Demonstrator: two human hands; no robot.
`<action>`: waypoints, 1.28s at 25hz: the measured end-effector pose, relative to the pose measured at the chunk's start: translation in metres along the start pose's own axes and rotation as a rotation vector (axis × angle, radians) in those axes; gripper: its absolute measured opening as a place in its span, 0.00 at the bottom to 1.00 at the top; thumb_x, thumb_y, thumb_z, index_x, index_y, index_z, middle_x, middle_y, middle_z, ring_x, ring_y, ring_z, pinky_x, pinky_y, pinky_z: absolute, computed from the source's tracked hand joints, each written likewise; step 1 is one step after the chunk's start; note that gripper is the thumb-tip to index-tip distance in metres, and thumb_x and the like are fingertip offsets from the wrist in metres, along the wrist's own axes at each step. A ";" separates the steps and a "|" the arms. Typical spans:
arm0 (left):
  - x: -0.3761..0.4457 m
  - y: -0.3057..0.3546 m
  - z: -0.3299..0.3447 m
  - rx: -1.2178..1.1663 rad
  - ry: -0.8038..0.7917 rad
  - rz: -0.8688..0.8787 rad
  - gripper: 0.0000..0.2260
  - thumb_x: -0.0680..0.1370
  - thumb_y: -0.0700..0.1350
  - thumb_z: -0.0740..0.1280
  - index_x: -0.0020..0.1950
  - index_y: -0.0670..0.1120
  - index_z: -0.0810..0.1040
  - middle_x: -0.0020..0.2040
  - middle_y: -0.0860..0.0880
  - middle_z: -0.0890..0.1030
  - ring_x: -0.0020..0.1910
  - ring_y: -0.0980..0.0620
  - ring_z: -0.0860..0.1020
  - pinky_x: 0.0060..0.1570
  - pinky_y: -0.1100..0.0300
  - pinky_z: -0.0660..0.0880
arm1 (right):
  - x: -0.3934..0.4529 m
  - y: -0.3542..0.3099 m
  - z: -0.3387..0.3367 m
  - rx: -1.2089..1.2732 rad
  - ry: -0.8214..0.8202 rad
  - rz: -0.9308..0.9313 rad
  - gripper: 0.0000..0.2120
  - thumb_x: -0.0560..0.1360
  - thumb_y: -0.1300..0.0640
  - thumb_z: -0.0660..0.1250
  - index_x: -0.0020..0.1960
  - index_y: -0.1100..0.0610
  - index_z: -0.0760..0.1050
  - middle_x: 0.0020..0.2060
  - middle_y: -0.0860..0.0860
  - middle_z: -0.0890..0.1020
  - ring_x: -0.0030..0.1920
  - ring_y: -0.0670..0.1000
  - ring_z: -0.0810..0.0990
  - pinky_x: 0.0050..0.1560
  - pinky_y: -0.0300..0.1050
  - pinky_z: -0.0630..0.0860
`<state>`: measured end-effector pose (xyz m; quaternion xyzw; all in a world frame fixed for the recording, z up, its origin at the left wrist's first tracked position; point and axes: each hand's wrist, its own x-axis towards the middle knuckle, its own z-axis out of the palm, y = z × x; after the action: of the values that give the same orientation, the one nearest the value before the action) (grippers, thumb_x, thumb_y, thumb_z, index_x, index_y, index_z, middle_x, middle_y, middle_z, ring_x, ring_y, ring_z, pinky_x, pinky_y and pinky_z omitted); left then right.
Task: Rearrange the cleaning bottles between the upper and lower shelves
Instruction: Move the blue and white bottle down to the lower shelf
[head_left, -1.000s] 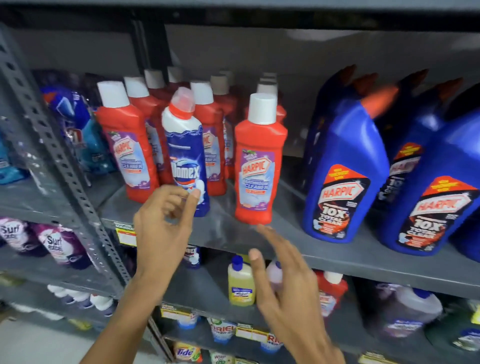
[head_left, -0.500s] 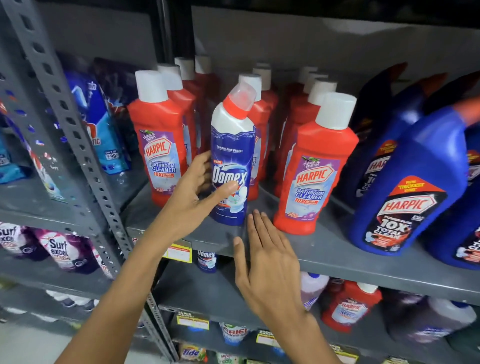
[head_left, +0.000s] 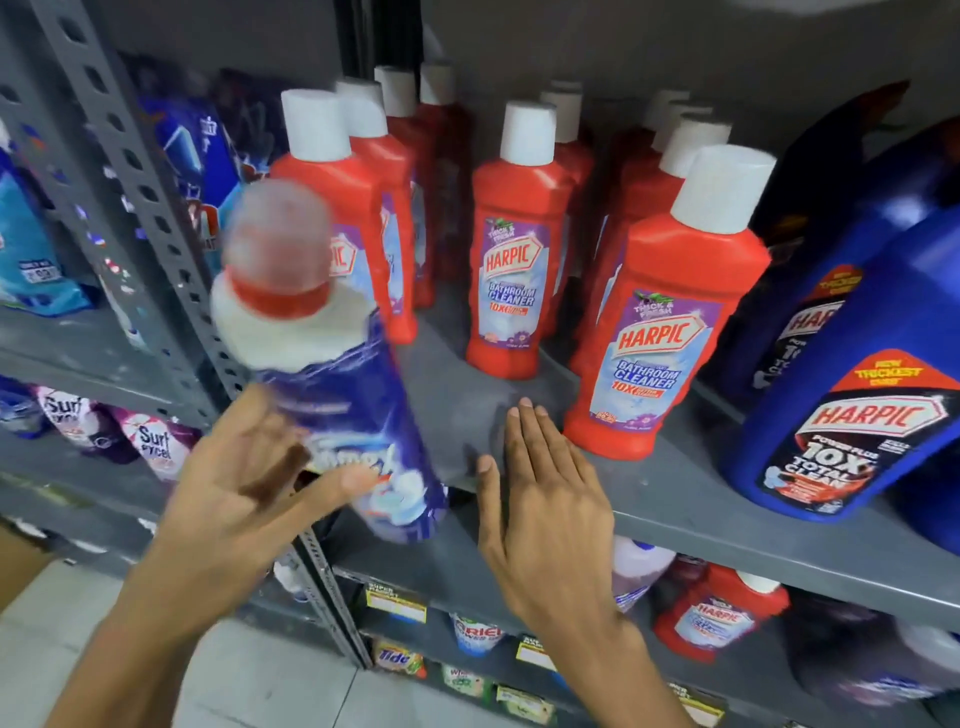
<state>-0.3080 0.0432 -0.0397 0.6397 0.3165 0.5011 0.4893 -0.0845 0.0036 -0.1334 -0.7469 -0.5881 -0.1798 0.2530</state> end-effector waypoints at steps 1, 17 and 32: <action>-0.016 -0.005 -0.009 0.024 0.027 -0.053 0.26 0.66 0.50 0.84 0.62 0.49 0.82 0.53 0.41 0.89 0.52 0.39 0.88 0.50 0.49 0.87 | 0.000 0.000 0.001 0.000 0.010 -0.005 0.26 0.88 0.47 0.54 0.76 0.62 0.75 0.76 0.57 0.78 0.78 0.53 0.74 0.79 0.51 0.71; -0.005 -0.251 -0.028 0.403 -0.291 -0.443 0.34 0.66 0.47 0.84 0.69 0.46 0.76 0.55 0.69 0.86 0.55 0.66 0.85 0.59 0.64 0.82 | -0.001 -0.003 -0.003 -0.022 0.022 0.002 0.26 0.88 0.47 0.55 0.78 0.62 0.73 0.77 0.56 0.76 0.79 0.53 0.73 0.81 0.50 0.67; 0.025 -0.286 -0.016 0.468 -0.390 -0.555 0.26 0.72 0.41 0.81 0.63 0.53 0.71 0.53 0.61 0.81 0.57 0.52 0.81 0.62 0.54 0.76 | -0.001 -0.010 -0.002 -0.012 0.061 0.059 0.25 0.87 0.47 0.58 0.77 0.60 0.75 0.76 0.54 0.77 0.79 0.51 0.74 0.81 0.49 0.67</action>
<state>-0.2910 0.1619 -0.3013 0.7071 0.4837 0.1341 0.4981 -0.0946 0.0034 -0.1310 -0.7596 -0.5567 -0.1982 0.2716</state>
